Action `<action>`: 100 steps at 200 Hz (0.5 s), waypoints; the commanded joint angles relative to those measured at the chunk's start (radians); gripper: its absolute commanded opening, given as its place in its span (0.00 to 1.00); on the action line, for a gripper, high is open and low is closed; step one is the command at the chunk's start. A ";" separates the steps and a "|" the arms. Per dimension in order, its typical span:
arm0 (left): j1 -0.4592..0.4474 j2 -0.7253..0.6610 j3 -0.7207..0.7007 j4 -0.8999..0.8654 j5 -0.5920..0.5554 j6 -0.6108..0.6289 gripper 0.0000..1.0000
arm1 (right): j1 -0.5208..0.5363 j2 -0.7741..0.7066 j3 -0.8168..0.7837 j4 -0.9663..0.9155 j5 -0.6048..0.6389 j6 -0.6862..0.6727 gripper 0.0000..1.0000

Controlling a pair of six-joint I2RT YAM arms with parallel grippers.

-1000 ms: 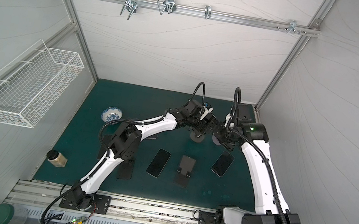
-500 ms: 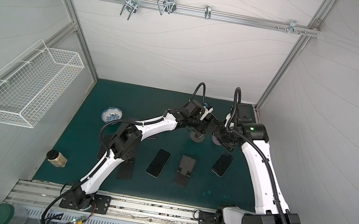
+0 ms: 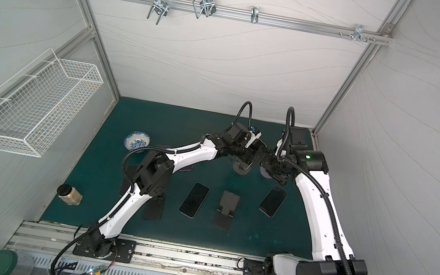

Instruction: Remove the phone from the phone stand

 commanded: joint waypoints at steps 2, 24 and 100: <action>-0.009 -0.030 0.044 0.028 -0.006 0.023 0.74 | 0.004 0.005 0.026 -0.014 0.010 -0.006 0.99; -0.008 -0.035 0.044 0.028 -0.008 0.027 0.73 | 0.004 0.011 0.030 -0.014 0.005 -0.004 0.99; -0.008 -0.057 0.037 0.022 -0.012 0.032 0.70 | 0.005 0.027 0.061 -0.018 -0.005 -0.001 0.99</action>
